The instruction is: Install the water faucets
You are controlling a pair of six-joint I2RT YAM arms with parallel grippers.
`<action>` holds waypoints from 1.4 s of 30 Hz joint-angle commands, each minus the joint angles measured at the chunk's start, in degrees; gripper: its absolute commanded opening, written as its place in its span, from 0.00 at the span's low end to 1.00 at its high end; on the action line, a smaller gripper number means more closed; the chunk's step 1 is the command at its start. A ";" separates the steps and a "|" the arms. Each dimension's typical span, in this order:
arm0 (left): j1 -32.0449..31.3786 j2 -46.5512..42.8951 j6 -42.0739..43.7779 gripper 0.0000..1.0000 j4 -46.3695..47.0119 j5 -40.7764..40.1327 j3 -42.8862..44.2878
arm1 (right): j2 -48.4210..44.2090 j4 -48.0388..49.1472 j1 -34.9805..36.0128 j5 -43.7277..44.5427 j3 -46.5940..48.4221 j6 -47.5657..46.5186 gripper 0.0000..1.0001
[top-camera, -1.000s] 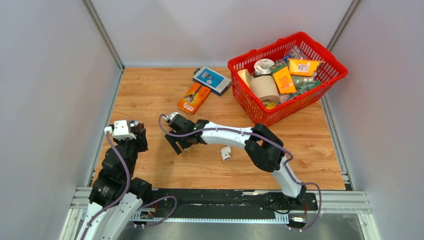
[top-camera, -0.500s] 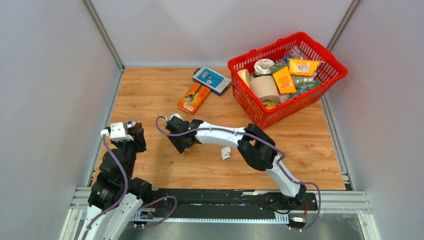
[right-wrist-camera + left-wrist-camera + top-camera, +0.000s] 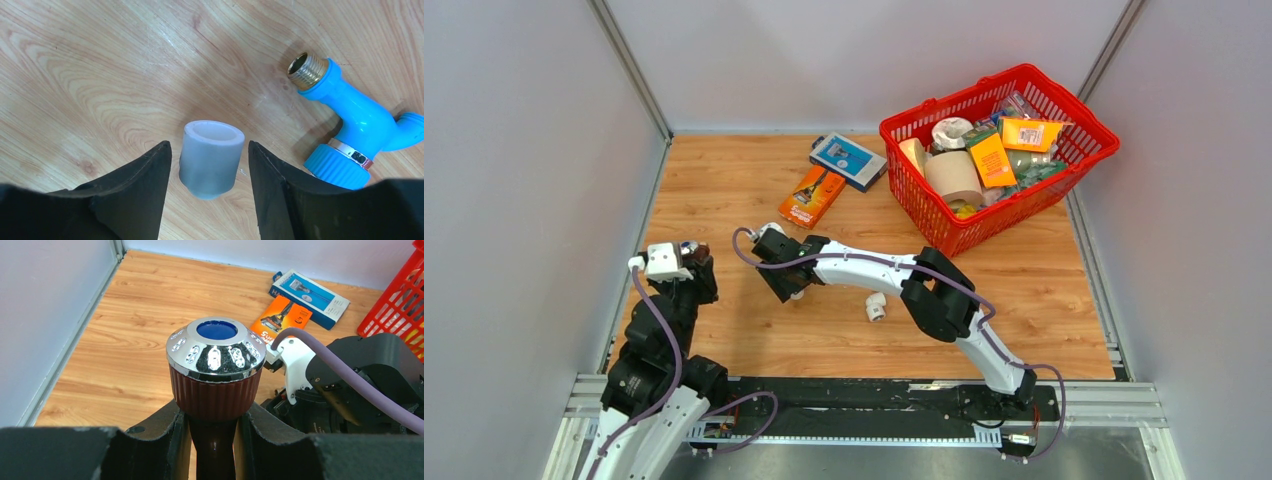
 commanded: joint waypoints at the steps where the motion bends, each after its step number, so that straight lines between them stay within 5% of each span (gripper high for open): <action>1: 0.24 0.63 1.02 0.00 2.80 0.89 0.17 | 0.22 -0.50 -0.12 -0.08 2.36 -0.63 0.60; 9: 0.24 0.72 1.11 0.00 2.89 1.59 0.08 | 0.74 -0.50 -0.12 0.09 2.01 -0.54 0.49; 27: 0.24 0.98 1.28 0.00 3.06 3.08 0.08 | 0.83 -0.59 -0.55 -0.78 1.74 -0.72 0.48; 29: 0.24 0.90 1.37 0.00 3.24 3.43 0.08 | 0.92 -0.42 -0.55 -1.14 1.74 -0.81 0.42; 35: 0.24 0.98 1.54 0.00 4.02 7.21 -0.18 | -2.06 2.12 -1.61 -5.61 -1.84 -0.54 0.00; 42: 0.24 1.07 0.05 0.00 7.62 18.18 -0.18 | -15.49 14.94 -3.89 -14.22 -16.16 -1.16 0.00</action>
